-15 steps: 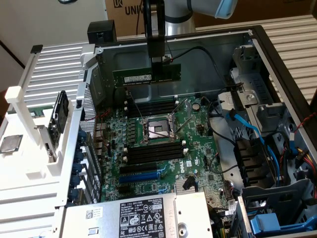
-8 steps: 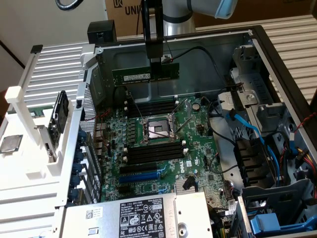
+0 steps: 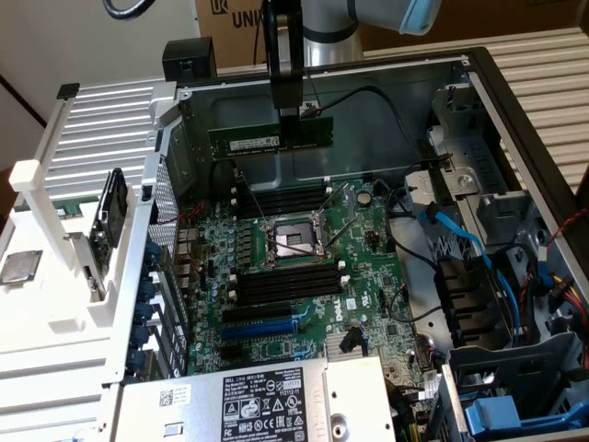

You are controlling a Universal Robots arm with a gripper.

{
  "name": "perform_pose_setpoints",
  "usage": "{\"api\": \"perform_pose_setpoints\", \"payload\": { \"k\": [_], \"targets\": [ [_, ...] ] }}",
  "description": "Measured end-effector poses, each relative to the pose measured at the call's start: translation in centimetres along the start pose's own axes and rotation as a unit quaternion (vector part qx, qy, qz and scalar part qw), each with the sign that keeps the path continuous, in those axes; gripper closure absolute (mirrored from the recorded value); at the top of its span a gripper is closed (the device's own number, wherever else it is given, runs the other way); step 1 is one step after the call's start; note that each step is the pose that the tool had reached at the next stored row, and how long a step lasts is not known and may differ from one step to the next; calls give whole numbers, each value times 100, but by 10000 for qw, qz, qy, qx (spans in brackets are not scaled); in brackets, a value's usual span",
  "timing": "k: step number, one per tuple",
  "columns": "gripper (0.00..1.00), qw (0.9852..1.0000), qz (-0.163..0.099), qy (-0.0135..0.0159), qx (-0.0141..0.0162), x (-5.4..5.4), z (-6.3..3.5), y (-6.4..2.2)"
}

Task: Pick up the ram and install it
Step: 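Insert the ram into the slot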

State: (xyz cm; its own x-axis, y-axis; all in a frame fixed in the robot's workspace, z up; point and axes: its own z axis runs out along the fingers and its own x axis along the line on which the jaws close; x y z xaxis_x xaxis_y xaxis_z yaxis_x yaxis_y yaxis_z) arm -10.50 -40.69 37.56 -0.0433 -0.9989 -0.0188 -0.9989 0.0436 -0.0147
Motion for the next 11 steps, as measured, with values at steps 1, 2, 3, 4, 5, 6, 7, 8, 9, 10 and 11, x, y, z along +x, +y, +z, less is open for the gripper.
{"api": "perform_pose_setpoints", "payload": {
  "k": [1,2,3,4,5,6,7,8,9,10,11],
  "targets": [
    [88,10000,0,-6,0,1,4,0],
    [88,10000,-1,-22,-3,5,6,-4],
    [88,10000,0,-39,-5,5,19,-4],
    [88,10000,1,-46,-8,5,33,-4],
    [88,10000,1,-56,-9,6,44,-6],
    [88,10000,1,-59,-10,6,58,-8],
    [88,10000,1,-62,-11,6,74,-7],
    [88,10000,2,-64,-11,7,91,-7],
    [88,10000,2,-65,-11,7,110,-7],
    [88,10000,1,-65,-11,7,128,-7],
    [88,10000,1,-65,-11,8,146,-7]
  ]
}}
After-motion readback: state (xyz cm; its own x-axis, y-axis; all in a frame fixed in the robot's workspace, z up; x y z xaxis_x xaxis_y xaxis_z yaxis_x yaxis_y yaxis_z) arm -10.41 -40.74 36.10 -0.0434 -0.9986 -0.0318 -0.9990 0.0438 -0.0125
